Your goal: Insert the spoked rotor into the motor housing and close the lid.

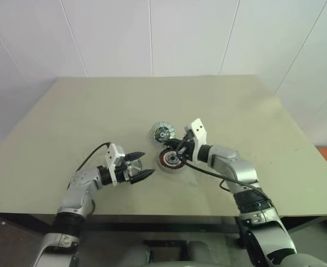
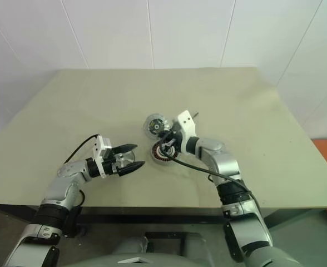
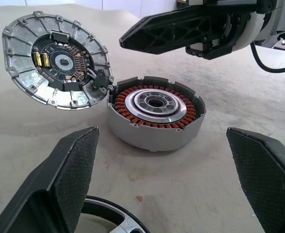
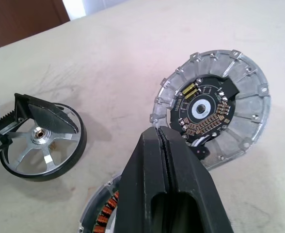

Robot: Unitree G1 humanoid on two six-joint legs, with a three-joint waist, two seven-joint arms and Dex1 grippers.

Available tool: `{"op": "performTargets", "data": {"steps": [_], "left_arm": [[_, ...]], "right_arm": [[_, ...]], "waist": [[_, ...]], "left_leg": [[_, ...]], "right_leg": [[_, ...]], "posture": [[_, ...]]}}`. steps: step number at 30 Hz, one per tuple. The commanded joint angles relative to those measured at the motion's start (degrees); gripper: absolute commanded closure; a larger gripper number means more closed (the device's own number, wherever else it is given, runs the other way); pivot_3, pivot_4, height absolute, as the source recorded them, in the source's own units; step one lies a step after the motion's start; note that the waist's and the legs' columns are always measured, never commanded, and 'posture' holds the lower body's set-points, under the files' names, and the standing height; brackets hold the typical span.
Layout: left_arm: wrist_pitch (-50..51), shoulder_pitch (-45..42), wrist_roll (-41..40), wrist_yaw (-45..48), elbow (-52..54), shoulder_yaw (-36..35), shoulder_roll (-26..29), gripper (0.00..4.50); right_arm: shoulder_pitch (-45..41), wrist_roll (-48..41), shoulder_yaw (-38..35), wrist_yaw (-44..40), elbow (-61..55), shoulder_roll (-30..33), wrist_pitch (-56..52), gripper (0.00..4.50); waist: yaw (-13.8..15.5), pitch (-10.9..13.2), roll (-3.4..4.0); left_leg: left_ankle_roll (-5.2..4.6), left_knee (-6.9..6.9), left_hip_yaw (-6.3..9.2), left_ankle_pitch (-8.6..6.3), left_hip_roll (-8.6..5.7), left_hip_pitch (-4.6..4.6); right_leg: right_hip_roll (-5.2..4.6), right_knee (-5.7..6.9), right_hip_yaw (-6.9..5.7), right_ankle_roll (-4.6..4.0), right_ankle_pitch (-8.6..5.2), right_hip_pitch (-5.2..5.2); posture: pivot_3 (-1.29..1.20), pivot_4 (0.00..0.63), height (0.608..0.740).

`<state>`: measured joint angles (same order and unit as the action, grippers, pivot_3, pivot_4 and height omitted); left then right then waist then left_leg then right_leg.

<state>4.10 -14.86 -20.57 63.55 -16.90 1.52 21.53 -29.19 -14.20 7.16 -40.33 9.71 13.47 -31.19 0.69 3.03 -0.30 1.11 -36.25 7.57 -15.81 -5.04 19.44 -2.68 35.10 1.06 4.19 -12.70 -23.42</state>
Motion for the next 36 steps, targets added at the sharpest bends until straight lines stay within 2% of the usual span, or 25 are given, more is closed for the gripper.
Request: {"op": "performTargets", "data": {"steps": [1,7,13,18,21,25,28,32,36], "left_arm": [[-0.84,-0.8,-0.18,0.37,0.89,-0.07,0.07,0.0],[4.72,1.15,-5.12,0.65,6.6,-2.72,1.55,0.0],[24.9,7.77,-23.08,-0.13,21.33,-12.94,9.71,0.0],[36.87,17.39,-33.73,-2.96,26.86,-21.02,14.09,0.0],[44.83,22.11,-39.9,-11.17,28.91,-24.53,13.29,0.0],[53.25,25.06,-43.08,-23.67,25.49,-27.51,11.96,0.0],[59.13,22.59,-47.29,-32.33,20.74,-29.79,10.07,0.0],[64.96,19.62,-52.34,-38.32,19.37,-29.89,8.38,0.0],[65.07,15.03,-51.74,-43.69,17.52,-28.94,5.05,0.0]], "right_arm": [[-0.09,1.52,2.01,-0.46,-1.69,0.9,1.09,4.48],[0.75,0.34,3.08,-3.27,-4.57,1.76,0.31,4.48],[1.43,0.55,4.39,-7.89,-6.49,5.13,0.9,4.48],[0.48,0.46,4.77,-11.68,-6.56,7.35,2.79,4.48],[-0.07,1.06,5.22,-13.58,-6.33,8.74,3.78,4.48],[-0.21,-0.43,4.7,-16.03,-8.98,10.37,3.08,4.48],[-0.26,-1.6,4.05,-17.6,-10.98,11.81,2.37,4.48],[-0.46,-2.09,3.71,-18.19,-11.65,13.36,2.15,4.48],[-0.24,-2.54,3.13,-17.72,-12.24,13.96,1.73,4.48]], "waist": [[0.0,0.0,0.0],[-0.14,0.01,0.0],[-0.7,0.04,0.04],[-1.62,0.09,0.12],[-1.47,0.11,0.11],[-1.24,0.15,0.16],[-1.23,0.14,0.13],[-1.03,0.12,0.08],[-0.95,0.11,0.06]], "left_leg": [[0.0,0.0,0.0,0.0,0.0,0.0],[0.0,0.0,0.0,0.0,0.01,0.01],[0.0,0.04,0.0,0.0,0.04,0.02],[0.0,0.03,0.0,0.0,0.03,-0.01],[0.0,0.03,0.0,-0.01,0.03,0.0],[0.02,0.0,0.04,-0.01,0.04,-0.03],[0.03,-0.01,0.04,-0.02,0.03,-0.03],[0.16,-0.04,0.06,-0.1,0.01,-0.03],[0.2,-0.04,0.05,-0.11,-0.02,-0.03]], "right_leg": [[0.0,0.0,0.0,0.0,0.0,0.0],[0.01,0.01,0.0,0.0,0.0,-0.01],[0.01,0.01,0.0,0.01,-0.02,-0.05],[0.0,0.0,0.01,-0.16,-0.15,0.0],[-0.01,-0.01,0.02,-0.16,-0.16,-0.01],[-0.01,0.0,0.0,-0.19,-0.18,0.05],[-0.01,0.0,0.0,-0.19,-0.19,0.05],[-0.05,-0.02,-0.03,-0.18,-0.18,0.08],[-0.08,-0.05,-0.03,-0.18,-0.18,0.08]], "posture": [[0.0,0.0,0.74],[0.0,0.0,0.74],[0.0,0.0,0.74],[0.0,0.0,0.74],[0.0,0.0,0.74],[0.0,0.0,0.74],[0.0,0.0,0.74],[0.0,0.0,0.74],[0.0,0.0,0.74]]}}
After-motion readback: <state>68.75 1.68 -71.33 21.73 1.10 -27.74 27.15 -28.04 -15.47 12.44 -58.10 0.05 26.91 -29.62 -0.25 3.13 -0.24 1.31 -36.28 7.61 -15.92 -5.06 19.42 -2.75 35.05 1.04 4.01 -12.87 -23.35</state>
